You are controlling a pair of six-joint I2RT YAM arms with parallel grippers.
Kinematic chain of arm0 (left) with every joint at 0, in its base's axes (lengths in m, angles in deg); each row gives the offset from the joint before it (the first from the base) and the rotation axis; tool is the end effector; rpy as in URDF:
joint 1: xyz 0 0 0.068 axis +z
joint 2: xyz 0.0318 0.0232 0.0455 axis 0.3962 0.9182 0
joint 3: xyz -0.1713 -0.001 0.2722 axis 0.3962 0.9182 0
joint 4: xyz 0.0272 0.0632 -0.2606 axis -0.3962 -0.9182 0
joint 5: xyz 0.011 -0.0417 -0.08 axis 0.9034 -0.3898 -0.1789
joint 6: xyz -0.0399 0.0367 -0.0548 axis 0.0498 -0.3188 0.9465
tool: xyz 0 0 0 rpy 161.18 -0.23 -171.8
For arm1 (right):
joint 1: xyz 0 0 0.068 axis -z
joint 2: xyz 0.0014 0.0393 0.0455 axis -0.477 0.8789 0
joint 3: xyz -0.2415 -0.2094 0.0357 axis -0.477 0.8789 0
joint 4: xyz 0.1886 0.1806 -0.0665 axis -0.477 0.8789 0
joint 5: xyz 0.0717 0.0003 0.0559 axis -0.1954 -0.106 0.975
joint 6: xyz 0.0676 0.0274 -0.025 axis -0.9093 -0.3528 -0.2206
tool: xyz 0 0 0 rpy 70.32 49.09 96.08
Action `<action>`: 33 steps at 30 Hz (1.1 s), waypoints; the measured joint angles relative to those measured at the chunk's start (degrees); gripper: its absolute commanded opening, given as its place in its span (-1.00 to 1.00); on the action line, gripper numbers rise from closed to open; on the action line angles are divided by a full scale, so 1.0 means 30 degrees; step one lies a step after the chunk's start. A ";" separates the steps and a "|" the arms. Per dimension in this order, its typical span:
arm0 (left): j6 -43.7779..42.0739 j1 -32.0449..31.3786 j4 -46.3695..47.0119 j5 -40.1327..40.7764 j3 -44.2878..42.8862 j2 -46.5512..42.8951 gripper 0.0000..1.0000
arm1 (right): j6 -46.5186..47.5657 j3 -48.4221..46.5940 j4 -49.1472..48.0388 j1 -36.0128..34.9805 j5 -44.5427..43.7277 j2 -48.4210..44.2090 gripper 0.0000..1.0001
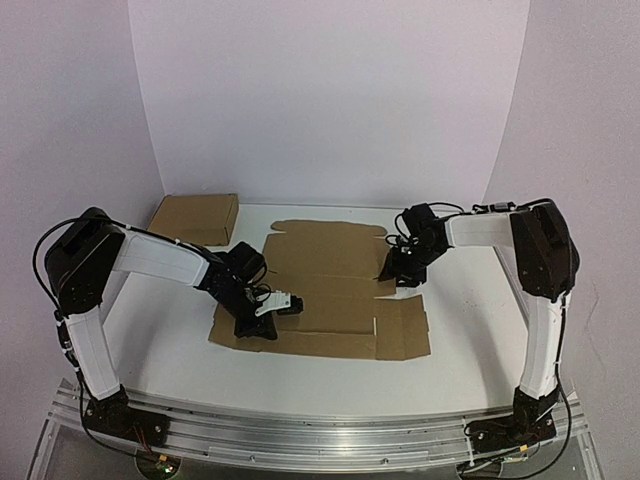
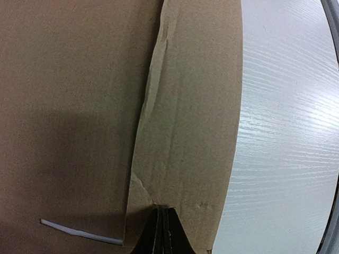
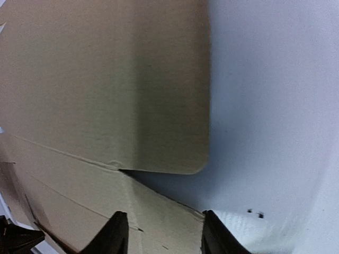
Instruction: Fold the paper box
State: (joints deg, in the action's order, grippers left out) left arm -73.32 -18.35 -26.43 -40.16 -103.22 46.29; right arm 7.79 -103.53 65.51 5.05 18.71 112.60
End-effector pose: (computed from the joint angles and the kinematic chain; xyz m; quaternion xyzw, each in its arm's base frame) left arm 0.2604 -0.2681 0.1473 0.6597 0.7017 -0.2093 0.1690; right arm 0.4321 0.2015 0.1608 0.0289 0.9647 0.1965 0.1732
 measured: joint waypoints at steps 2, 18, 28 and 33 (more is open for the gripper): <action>0.0004 0.0000 0.0000 0.0000 0.0000 -0.0004 -0.91 | -0.0230 -0.0274 -0.0020 0.0000 0.0515 0.0037 -0.63; 0.4146 0.0659 -0.3035 -0.4255 -0.3194 0.0392 -0.23 | -0.2072 -0.0348 0.0148 -0.0674 -0.0267 0.0037 -0.96; 1.1431 0.5406 -0.3107 -0.4203 -0.8179 0.1976 0.15 | -0.0851 -0.0304 0.0413 -0.0794 -0.0876 -0.0116 -0.97; 1.2595 0.6567 -0.3393 -0.1651 -0.8767 0.4388 -0.22 | -0.0326 -0.0304 0.0539 -0.0794 -0.0835 -0.0177 -0.97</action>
State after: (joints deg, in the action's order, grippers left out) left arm -35.54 1.35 -36.61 -45.11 -129.52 59.46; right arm 6.82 -104.44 67.12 2.67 16.20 112.07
